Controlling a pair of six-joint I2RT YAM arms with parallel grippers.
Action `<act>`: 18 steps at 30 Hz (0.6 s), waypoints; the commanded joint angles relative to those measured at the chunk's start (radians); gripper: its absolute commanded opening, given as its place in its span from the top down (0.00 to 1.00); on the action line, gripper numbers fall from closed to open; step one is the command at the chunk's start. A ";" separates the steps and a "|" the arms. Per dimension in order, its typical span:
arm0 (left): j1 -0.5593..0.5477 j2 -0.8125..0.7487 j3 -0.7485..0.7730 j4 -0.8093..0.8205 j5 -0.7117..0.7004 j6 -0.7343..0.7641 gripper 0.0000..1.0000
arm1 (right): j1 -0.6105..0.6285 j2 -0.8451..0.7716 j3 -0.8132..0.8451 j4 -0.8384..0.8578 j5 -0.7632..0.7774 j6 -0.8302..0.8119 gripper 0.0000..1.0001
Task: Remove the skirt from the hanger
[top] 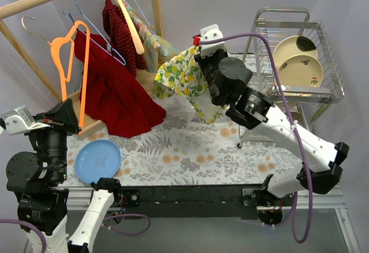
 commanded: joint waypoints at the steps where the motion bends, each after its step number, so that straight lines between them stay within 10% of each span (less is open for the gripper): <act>1: 0.003 0.026 0.010 0.042 -0.093 0.027 1.00 | -0.061 0.060 0.123 -0.010 -0.048 0.017 0.99; 18: 0.003 -0.028 -0.013 0.101 -0.110 0.039 1.00 | -0.258 0.323 0.264 0.118 -0.106 -0.076 0.99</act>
